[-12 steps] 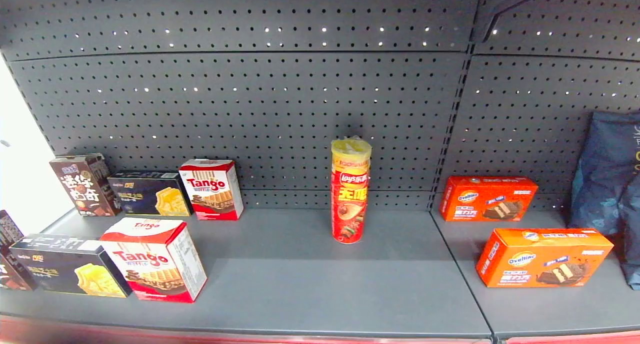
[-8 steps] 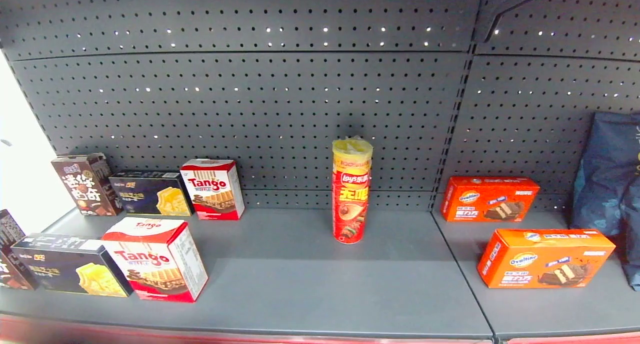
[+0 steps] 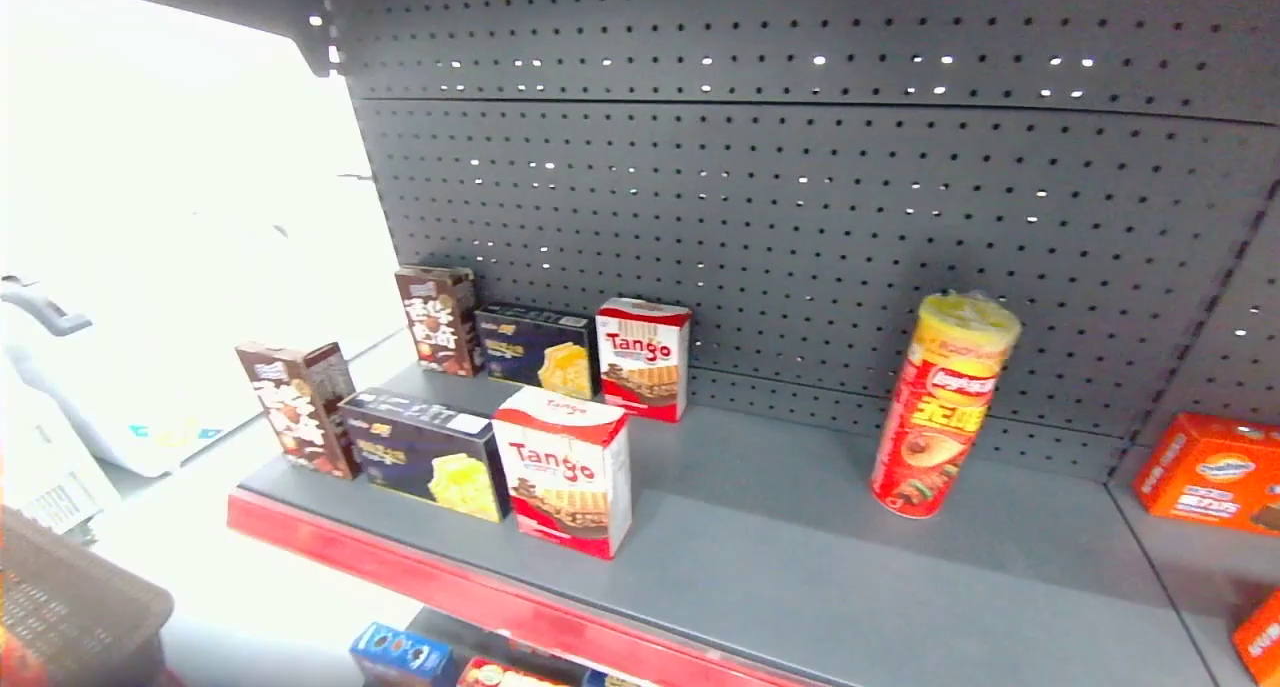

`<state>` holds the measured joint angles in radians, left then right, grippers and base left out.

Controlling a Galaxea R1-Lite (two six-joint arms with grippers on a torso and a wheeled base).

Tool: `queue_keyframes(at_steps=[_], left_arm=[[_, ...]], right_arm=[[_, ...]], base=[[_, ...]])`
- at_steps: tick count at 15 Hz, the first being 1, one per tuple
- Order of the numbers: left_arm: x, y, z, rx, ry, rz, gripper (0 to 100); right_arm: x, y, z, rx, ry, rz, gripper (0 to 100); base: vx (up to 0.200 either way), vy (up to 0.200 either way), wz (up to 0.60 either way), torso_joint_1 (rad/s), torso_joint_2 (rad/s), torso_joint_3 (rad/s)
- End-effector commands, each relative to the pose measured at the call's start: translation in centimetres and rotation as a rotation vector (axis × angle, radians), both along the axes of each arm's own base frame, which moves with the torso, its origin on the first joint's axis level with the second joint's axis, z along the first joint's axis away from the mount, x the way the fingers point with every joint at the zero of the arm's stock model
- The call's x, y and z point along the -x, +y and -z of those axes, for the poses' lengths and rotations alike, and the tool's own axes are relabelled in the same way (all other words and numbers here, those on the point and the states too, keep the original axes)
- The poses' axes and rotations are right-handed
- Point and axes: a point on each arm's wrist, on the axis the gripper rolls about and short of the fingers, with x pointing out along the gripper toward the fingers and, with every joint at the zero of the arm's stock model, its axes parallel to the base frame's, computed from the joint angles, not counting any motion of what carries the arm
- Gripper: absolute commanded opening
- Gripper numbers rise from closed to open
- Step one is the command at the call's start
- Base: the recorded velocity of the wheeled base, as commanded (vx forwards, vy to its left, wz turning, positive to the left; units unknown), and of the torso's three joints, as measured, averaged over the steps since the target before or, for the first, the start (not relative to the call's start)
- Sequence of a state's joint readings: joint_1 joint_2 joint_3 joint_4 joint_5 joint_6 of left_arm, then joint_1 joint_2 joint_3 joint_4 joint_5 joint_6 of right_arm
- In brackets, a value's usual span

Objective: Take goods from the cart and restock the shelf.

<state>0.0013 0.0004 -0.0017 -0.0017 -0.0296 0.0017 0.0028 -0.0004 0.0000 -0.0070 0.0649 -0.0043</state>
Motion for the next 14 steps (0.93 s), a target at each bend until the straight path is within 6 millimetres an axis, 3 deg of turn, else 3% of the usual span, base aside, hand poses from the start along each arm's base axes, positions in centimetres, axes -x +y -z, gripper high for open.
queue_keyframes(at_steps=[1, 10, 14], left_arm=[[0.00, 0.00, 0.01, 0.000, 0.000, 0.001, 100], [0.00, -0.01, 0.01, -0.004, 0.000, 0.004, 100], [0.00, -0.02, 0.01, 0.000, 0.000, 0.007, 100]], right_arm=[[0.00, 0.00, -0.01, -0.001, 0.000, -0.001, 100], [0.00, 0.00, -0.01, -0.001, 0.000, 0.000, 100], [0.00, 0.00, -0.01, -0.001, 0.000, 0.000, 100]], base=[[0.000, 0.000, 0.60, 0.002, 0.00, 0.002], [0.000, 0.000, 0.60, -0.001, 0.00, 0.002], [0.000, 0.000, 0.00, 0.000, 0.00, 0.000]])
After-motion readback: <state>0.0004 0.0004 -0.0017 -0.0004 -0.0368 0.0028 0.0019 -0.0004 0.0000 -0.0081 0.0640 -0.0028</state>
